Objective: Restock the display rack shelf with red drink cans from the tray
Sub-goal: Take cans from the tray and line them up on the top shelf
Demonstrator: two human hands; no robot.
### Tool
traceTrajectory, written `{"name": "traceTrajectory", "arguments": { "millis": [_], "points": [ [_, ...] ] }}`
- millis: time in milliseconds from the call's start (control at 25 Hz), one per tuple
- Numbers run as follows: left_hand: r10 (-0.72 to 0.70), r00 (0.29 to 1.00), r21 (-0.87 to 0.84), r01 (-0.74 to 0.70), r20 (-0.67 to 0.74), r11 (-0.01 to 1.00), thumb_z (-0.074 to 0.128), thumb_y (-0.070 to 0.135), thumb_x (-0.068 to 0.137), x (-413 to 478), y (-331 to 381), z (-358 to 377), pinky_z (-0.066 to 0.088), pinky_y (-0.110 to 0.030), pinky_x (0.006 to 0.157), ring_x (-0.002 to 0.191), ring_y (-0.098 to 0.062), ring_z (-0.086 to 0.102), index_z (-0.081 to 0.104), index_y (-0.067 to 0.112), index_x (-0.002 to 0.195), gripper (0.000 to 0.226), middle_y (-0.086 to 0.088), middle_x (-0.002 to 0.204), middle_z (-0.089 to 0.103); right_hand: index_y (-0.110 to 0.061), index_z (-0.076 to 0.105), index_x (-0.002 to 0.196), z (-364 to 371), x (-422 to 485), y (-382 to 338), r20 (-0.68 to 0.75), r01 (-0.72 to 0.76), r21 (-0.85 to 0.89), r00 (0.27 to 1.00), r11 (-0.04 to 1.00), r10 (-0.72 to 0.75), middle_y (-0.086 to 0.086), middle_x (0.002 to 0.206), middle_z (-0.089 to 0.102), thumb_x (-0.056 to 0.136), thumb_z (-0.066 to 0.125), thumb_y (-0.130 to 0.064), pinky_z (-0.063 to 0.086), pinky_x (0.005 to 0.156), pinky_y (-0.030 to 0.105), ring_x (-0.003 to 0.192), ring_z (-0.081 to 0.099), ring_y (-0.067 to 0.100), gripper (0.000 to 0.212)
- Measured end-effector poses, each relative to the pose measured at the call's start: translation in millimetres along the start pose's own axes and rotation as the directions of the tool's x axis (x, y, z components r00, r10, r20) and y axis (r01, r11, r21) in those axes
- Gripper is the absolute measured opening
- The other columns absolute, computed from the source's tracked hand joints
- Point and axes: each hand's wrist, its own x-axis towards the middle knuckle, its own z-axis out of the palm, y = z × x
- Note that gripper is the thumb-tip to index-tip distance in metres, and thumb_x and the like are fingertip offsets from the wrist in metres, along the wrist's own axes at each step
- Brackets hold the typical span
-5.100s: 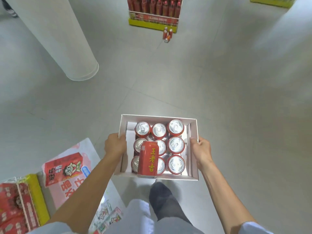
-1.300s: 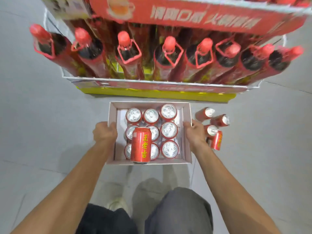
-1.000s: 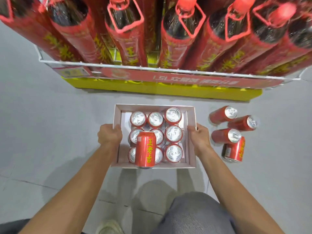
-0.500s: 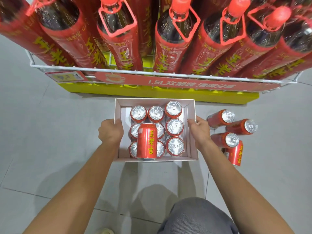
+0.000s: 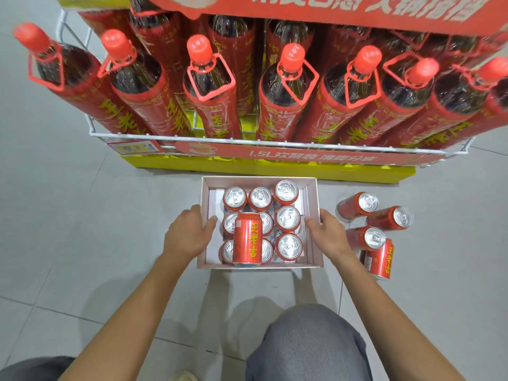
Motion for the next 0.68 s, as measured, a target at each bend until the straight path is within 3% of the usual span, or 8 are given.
{"name": "traceTrajectory", "arguments": {
  "millis": [120,200,280,480,680],
  "points": [
    [0.287,0.949,0.328,-0.231,-0.132,0.916,0.061,0.042,0.095,-31.9,14.5,-20.8,0.054,-0.044,0.081,0.106,-0.035,0.064,0.06,0.007,0.122,0.044,-0.014,0.112,0.066,-0.009,0.056,0.146,-16.0,-26.1,-0.4,-0.016,0.165,-0.223,0.985,0.961,-0.173,0.016,0.139,0.068,0.104,0.06,-0.024,0.05,0.1,0.042,0.126,0.064,0.037,0.045],
    [0.445,0.888,0.42,-0.361,-0.118,0.832,0.067,0.043,0.09,-50.0,26.9,-24.6,0.055,-0.043,0.084,0.106,-0.034,0.065,0.063,0.007,0.123,0.049,-0.013,0.111,0.068,-0.008,0.051,0.149,-24.9,-40.4,-2.9,-0.014,0.229,-0.357,0.968,0.906,-0.25,0.017,0.143,0.063,0.103,0.061,-0.028,0.053,0.099,0.048,0.13,0.061,0.039,0.052],
    [0.509,0.857,0.458,-0.421,-0.083,0.783,0.067,0.047,0.089,-60.4,38.9,-21.0,0.056,-0.045,0.087,0.107,-0.033,0.066,0.066,0.007,0.124,0.053,-0.013,0.113,0.069,-0.008,0.05,0.149,-29.5,-48.7,-10.1,0.004,0.278,-0.455,0.951,0.846,-0.31,0.017,0.141,0.062,0.101,0.062,-0.033,0.057,0.092,0.05,0.127,0.062,0.04,0.055],
    [0.346,0.938,0.424,-0.328,0.037,0.844,0.043,0.064,0.097,-59.9,62.2,2.9,0.052,-0.042,0.091,0.113,-0.029,0.064,0.053,0.011,0.134,0.066,-0.009,0.123,0.066,-0.011,0.049,0.147,-13.3,-49.7,-26.5,0.088,0.374,-0.529,0.917,0.762,-0.389,0.013,0.139,0.062,0.099,0.062,-0.041,0.056,0.091,0.047,0.128,0.059,0.037,0.058],
    [0.17,0.986,0.106,-0.168,-0.004,0.98,0.06,0.061,0.09,-39.2,73.4,28.7,0.053,-0.045,0.084,0.107,-0.037,0.067,0.05,0.006,0.126,0.066,-0.016,0.119,0.065,-0.011,0.051,0.14,18.5,-26.3,-23.8,0.081,0.318,-0.485,0.944,0.815,-0.32,0.014,0.125,0.065,0.096,0.067,-0.046,0.054,0.082,0.043,0.113,0.065,0.038,0.059]
  ]
}}
